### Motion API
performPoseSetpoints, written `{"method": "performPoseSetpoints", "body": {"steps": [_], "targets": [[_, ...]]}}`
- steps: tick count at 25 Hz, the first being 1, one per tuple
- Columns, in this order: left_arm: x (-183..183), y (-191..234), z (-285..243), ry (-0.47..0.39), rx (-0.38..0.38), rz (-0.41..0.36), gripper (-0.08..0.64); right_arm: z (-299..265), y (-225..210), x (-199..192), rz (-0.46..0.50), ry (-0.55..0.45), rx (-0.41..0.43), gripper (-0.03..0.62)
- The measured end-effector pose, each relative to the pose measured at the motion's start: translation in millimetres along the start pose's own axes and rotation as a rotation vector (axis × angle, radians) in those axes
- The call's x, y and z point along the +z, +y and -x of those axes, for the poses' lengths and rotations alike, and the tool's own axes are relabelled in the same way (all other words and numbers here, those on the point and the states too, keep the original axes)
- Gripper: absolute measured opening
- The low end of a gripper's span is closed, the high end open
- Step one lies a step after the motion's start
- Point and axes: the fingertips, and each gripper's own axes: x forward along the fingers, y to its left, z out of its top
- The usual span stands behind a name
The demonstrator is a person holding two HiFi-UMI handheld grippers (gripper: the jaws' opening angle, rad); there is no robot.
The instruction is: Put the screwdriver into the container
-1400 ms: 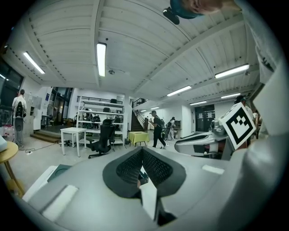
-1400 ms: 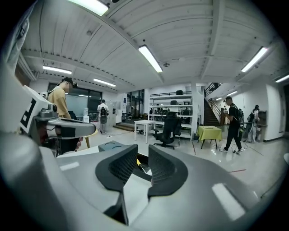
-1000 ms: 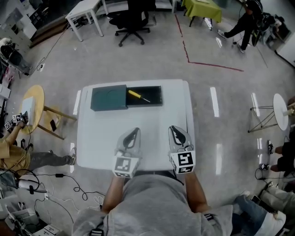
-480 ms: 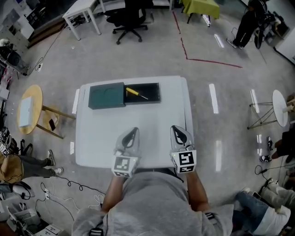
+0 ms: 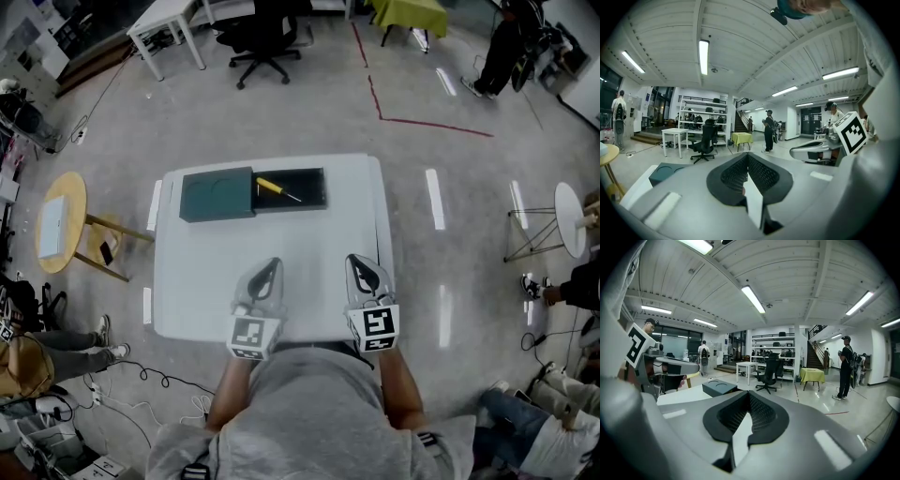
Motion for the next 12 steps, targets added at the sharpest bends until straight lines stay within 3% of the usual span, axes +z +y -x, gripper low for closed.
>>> {"method": "performPoseSetpoints", "body": {"steps": [12], "targets": [[-2.8, 1.0, -2.5, 0.01, -0.006, 0.003, 0.011, -2.7, 0.5, -4.9, -0.002, 0.016, -0.001, 0.003]]}}
